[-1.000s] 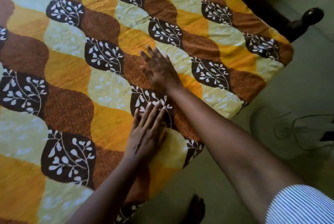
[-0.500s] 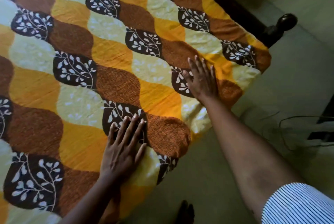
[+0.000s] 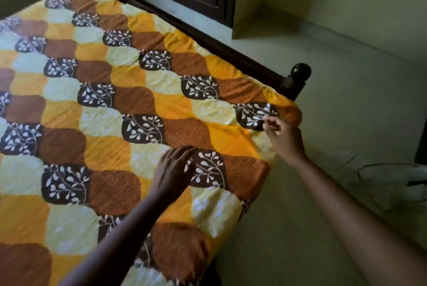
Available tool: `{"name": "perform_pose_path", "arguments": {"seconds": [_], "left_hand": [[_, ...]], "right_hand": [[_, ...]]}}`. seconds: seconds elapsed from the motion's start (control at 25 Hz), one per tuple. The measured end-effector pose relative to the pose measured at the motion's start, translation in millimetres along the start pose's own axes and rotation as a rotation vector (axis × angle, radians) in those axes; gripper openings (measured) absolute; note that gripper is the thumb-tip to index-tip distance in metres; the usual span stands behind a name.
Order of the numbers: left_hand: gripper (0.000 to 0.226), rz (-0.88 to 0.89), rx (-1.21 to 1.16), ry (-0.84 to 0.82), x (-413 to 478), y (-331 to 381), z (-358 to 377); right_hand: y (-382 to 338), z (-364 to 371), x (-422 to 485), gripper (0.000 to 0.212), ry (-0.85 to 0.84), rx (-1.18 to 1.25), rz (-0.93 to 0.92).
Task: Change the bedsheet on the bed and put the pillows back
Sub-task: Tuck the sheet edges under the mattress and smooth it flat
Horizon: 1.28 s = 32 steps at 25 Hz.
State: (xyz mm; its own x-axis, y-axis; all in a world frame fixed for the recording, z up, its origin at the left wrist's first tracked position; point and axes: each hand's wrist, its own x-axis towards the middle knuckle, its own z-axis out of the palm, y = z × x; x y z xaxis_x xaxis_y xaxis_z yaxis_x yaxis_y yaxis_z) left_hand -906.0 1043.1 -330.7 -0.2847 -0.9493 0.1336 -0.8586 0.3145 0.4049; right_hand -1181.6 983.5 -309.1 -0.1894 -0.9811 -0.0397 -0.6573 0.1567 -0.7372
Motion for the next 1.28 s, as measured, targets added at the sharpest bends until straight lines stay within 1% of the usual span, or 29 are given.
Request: {"name": "perform_pose_path", "arguments": {"seconds": [0.04,0.12,0.2,0.32,0.4,0.48,0.56,0.64,0.72,0.8,0.88,0.92,1.0,1.12,1.16,1.2,1.24,1.28], "left_hand": [[0.044,0.045,0.016,-0.016,40.8,-0.4,2.5],[0.040,0.117,0.030,-0.104,120.9,-0.9,12.8],[0.038,0.212,0.030,-0.146,180.8,-3.0,28.0],[0.043,0.406,0.068,-0.225,235.6,-1.3,53.5],[0.045,0.483,0.066,-0.241,263.9,2.7,65.7],[0.039,0.518,0.085,-0.273,286.0,10.8,71.5],[0.028,0.576,0.051,-0.272,306.2,24.7,76.0],[0.020,0.549,0.016,-0.267,317.4,38.6,77.8],[0.019,0.509,-0.002,-0.338,323.1,46.4,75.4],[0.021,0.600,-0.018,-0.381,318.4,47.1,69.8],[0.024,0.708,0.030,-0.369,307.9,43.1,70.4],[0.022,0.708,0.044,-0.357,302.5,42.7,73.2],[0.014,0.633,0.033,-0.292,296.8,48.2,79.6],[0.016,0.361,0.056,-0.219,301.7,61.3,88.7],[0.017,0.299,0.065,-0.204,301.1,62.4,91.5],[0.018,0.270,0.055,-0.193,298.2,63.4,93.8],[0.020,0.285,0.030,-0.182,292.9,64.4,94.0],[0.024,0.355,-0.001,-0.163,285.7,65.6,93.9]], "right_hand": [[2.1,1.1,22.7,0.025,0.000,0.002,0.026],[9.0,6.4,62.4,0.033,0.010,-0.017,0.086],[15.6,18.9,84.6,0.036,-0.021,-0.140,0.091],[23.6,23.6,102.2,0.014,0.011,-0.260,0.060],[23.8,16.9,108.1,0.013,0.095,-0.313,0.063],[19.6,14.4,109.8,0.018,0.189,-0.340,0.052],[19.0,17.1,111.6,0.019,0.207,-0.359,0.074],[25.4,15.5,110.0,0.018,0.207,-0.294,0.110],[36.5,3.9,107.9,0.021,0.235,-0.247,0.128],[45.5,-4.1,101.9,0.025,0.205,-0.317,0.154],[50.4,-5.5,99.6,0.020,0.209,-0.377,0.171],[50.7,-4.8,99.9,0.017,0.233,-0.381,0.169],[49.7,-3.8,101.8,0.016,0.294,-0.372,0.165],[52.8,2.4,104.4,0.013,0.381,-0.307,0.134],[52.9,2.2,104.9,0.013,0.393,-0.261,0.137],[54.4,-0.9,104.2,0.014,0.382,-0.203,0.147],[57.2,-5.7,101.1,0.015,0.356,-0.151,0.151],[62.0,-11.2,94.8,0.018,0.328,-0.118,0.151]]}}
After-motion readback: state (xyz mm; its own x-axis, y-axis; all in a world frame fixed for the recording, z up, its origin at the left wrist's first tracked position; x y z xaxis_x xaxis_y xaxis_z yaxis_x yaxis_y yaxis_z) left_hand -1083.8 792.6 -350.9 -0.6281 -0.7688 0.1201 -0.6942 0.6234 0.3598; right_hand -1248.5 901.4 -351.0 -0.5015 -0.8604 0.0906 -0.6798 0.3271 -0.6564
